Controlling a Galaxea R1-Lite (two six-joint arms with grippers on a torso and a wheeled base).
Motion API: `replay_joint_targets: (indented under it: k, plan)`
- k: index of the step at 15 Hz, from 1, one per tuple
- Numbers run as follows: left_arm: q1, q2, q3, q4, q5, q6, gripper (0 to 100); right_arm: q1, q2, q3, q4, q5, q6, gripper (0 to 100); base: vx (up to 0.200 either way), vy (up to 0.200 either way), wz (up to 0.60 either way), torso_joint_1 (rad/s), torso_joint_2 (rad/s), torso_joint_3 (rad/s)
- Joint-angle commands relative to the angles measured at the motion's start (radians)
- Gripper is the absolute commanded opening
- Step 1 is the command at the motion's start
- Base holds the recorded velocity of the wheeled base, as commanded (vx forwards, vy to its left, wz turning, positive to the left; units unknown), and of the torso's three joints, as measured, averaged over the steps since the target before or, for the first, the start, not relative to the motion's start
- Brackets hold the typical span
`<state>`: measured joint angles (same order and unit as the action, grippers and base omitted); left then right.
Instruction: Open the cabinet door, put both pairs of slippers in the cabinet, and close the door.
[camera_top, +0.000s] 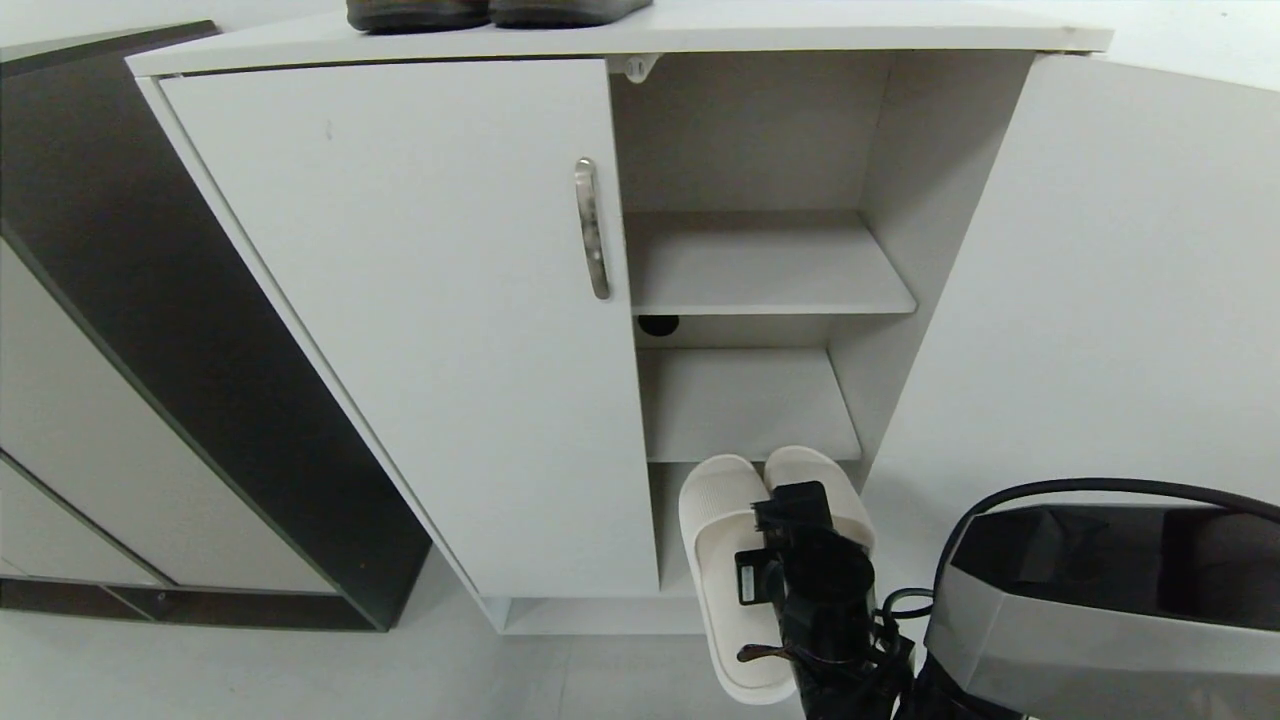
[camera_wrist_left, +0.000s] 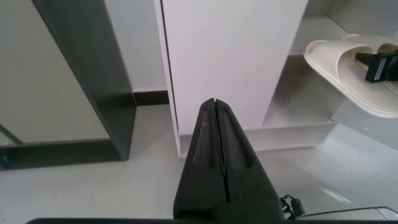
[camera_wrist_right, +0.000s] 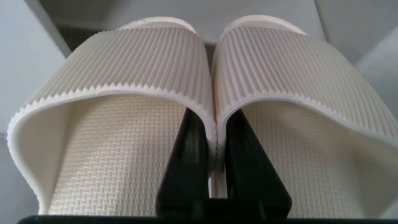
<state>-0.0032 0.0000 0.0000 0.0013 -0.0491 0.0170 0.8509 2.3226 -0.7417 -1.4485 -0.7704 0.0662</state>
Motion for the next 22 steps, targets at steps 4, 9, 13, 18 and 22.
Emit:
replay_joint_targets:
  k: [4, 9, 13, 18, 22]
  plan:
    - [0.000, 0.002, 0.000, 0.000, 0.000, 0.000, 0, -0.004, 0.011, -0.010, 0.000, 0.002, 0.000, 0, 0.200, 0.000, 0.00, 0.004, 0.00, -0.001]
    - [0.000, 0.002, 0.000, 0.000, 0.000, 0.000, 0, -0.069, 0.054, -0.142, 0.068, 0.010, -0.003, 0, 0.080, 0.000, 0.00, 0.000, 0.00, 0.000]
    - [0.000, 0.002, 0.000, 0.000, 0.000, 0.000, 0, -0.115, 0.077, -0.242, 0.096, 0.057, -0.012, 0, 0.000, 0.000, 0.00, 0.000, 0.00, 0.000]
    - [0.000, 0.002, 0.000, 0.000, 0.000, 0.000, 0, -0.118, 0.077, -0.318, 0.166, 0.065, -0.019, 0, 0.000, 0.000, 0.00, 0.000, 0.00, 0.000]
    - [0.000, 0.002, 0.000, 0.000, 0.000, 0.000, 0, -0.119, 0.072, -0.309, 0.165, 0.065, -0.019, 0, 0.000, 0.000, 0.00, 0.000, 0.00, 0.000]
